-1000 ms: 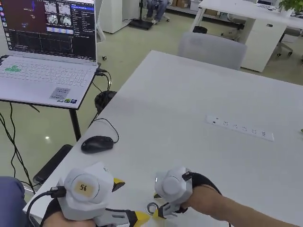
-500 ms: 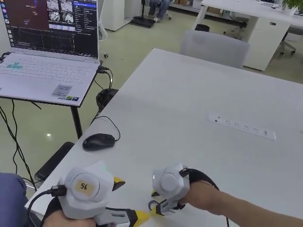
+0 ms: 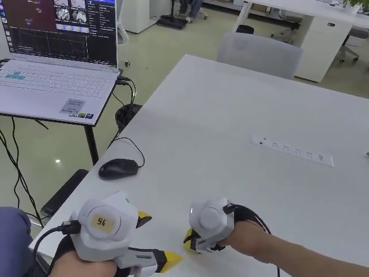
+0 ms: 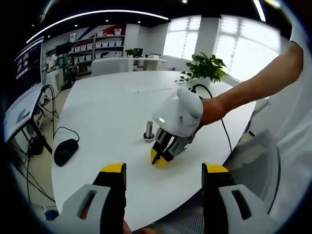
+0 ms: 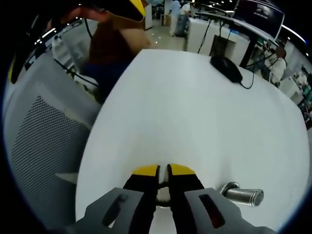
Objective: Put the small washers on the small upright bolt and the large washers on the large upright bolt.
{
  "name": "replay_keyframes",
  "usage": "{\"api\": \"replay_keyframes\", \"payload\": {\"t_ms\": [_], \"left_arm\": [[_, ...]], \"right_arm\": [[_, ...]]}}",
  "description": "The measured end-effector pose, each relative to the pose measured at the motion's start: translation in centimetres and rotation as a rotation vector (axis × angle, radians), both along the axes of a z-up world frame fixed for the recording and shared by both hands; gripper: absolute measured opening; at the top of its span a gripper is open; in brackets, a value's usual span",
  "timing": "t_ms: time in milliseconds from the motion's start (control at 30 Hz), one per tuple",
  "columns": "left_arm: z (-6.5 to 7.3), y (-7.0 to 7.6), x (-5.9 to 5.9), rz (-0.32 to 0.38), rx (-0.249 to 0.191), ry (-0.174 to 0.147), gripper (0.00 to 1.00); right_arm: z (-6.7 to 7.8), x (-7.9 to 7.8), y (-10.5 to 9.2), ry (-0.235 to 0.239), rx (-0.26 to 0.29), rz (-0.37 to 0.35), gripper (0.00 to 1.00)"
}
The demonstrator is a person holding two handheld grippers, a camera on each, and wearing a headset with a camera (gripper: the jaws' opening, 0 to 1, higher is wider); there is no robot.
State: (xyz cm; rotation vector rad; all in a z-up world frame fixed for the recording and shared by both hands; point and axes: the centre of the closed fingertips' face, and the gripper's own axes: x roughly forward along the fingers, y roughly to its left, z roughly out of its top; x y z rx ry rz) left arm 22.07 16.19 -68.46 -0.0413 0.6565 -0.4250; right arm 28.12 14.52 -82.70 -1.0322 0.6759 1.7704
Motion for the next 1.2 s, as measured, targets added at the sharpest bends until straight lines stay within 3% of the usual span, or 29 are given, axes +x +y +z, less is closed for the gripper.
{"api": "replay_keyframes", "payload": {"t_ms": [267,467,767,1200], "left_arm": [[0.1,0.3,-0.2,0.013,-0.002,-0.001,0.62],[-0.2,0.0,-0.2,0.005,-0.004,0.003,0.62],[0.0,-0.6,0.1,-0.011,-0.004,-0.001,0.62],[-0.1,-1.0,0.0,-0.015,-0.005,0.003,0.61]], "right_arm": [[0.2,1.8,-3.2,-0.034,-0.034,-0.030,0.28],[0.2,2.8,-4.8,-0.016,-0.035,-0.088,0.29],[0.1,2.2,-4.0,-0.005,-0.016,-0.084,0.30],[0.2,1.9,-3.8,-0.003,0.005,-0.070,0.24]]}}
